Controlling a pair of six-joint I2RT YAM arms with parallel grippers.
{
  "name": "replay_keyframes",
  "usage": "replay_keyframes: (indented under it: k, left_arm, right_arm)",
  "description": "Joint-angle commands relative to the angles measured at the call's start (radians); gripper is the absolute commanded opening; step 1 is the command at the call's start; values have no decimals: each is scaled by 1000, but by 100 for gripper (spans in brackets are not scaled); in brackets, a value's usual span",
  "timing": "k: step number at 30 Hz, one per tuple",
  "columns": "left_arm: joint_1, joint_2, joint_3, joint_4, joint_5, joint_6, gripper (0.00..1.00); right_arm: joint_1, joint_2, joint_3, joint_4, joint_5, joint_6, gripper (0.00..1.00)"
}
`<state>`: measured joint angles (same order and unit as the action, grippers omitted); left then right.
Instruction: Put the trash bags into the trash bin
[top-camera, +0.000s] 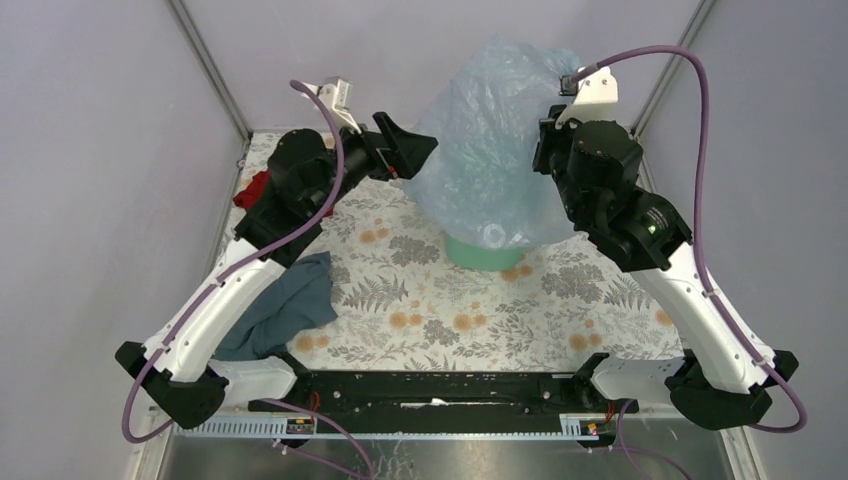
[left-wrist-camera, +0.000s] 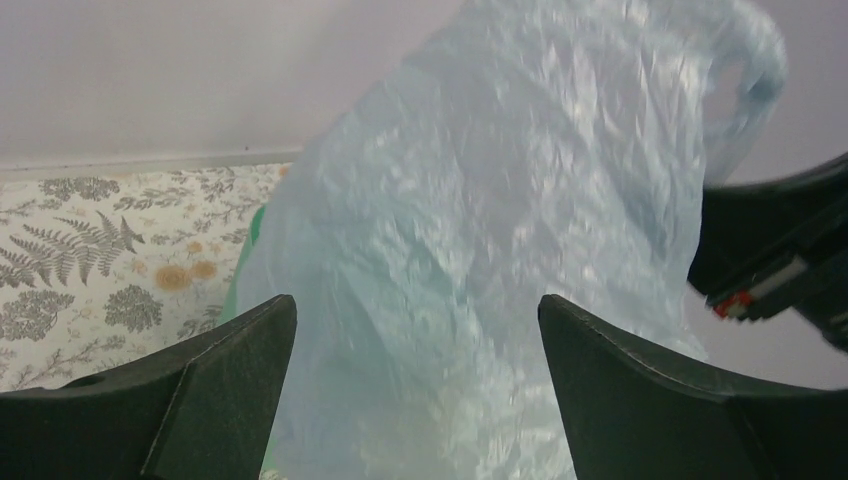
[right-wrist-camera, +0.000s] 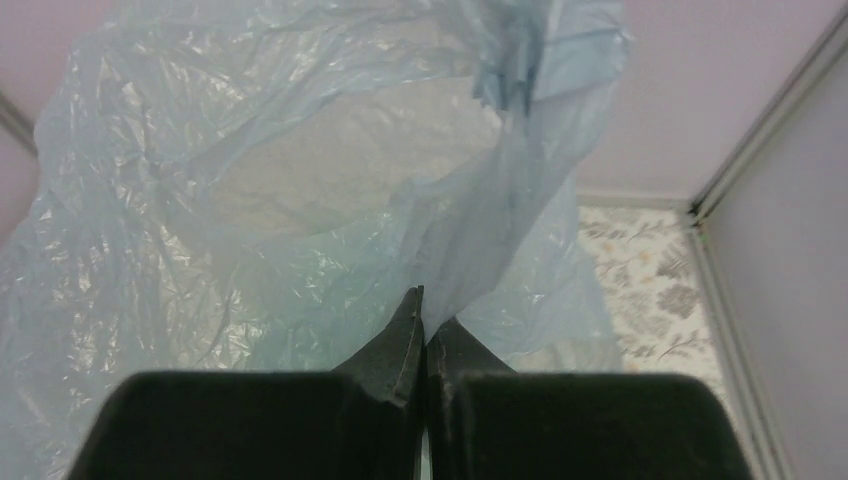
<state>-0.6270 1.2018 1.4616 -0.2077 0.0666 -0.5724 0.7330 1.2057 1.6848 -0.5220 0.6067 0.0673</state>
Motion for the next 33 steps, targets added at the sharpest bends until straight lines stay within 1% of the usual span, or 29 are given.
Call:
replay_keyframes:
  k: [1, 4, 5, 6, 7, 10, 13, 15, 16, 17, 19, 21, 24, 28, 29, 32, 33]
  left_arm:
    - [-42, -35, -40, 51, -63, 47, 94]
    - [-58, -13, -45, 49, -63, 74, 93]
    - [-61, 10, -30, 45, -63, 89, 91]
    - [-65, 42, -12, 39, -63, 108, 87]
    - [-69, 74, 8, 37, -63, 128, 82]
    - [-94, 192, 72, 41, -46, 144, 70]
    - [-157, 326, 147, 61, -48, 171, 58]
    - [-197, 416, 202, 73, -81, 193, 54]
    - [-208, 464, 229, 71, -104, 192, 49]
    - [-211, 511, 260, 59, -108, 183, 44]
    - [-211, 597, 301, 29, -114, 164, 37]
    - [-211, 659, 335, -8, -124, 152, 30]
    - [-211, 678, 342, -48, -159, 168, 30]
    - [-211, 605, 319, -48, -206, 206, 35]
    - [-210, 584, 321, -52, -207, 216, 38]
    - [-211, 524, 322, -70, -217, 242, 56]
    - [-211, 504, 321, -80, -223, 248, 60]
  right_arm:
    - [-3, 37, 44, 193, 166, -158, 0]
    - [-3, 49, 44, 226, 105, -207, 0]
    - [-3, 43, 37, 226, 86, -205, 0]
    - [-3, 31, 22, 231, 75, -201, 0]
    - [-3, 16, -2, 239, 67, -195, 0]
    - [-2, -24, -39, 251, 37, -179, 1]
    - [-3, -39, -45, 265, 19, -178, 2]
    - [-3, -36, -40, 279, 10, -190, 2]
    - [-3, -34, -46, 297, 4, -203, 1]
    - [-3, -37, -70, 339, -2, -228, 1]
    - [-3, -43, -158, 469, 0, -313, 2]
    - [-3, -13, -186, 513, 52, -366, 1]
    - [-4, 37, -179, 488, 80, -373, 0]
    - [-13, 45, -238, 551, 79, -379, 0]
    - [-19, 48, -238, 552, 80, -374, 0]
    - [-37, 55, -217, 544, 64, -360, 0]
    - [-40, 57, -206, 538, 61, -353, 0]
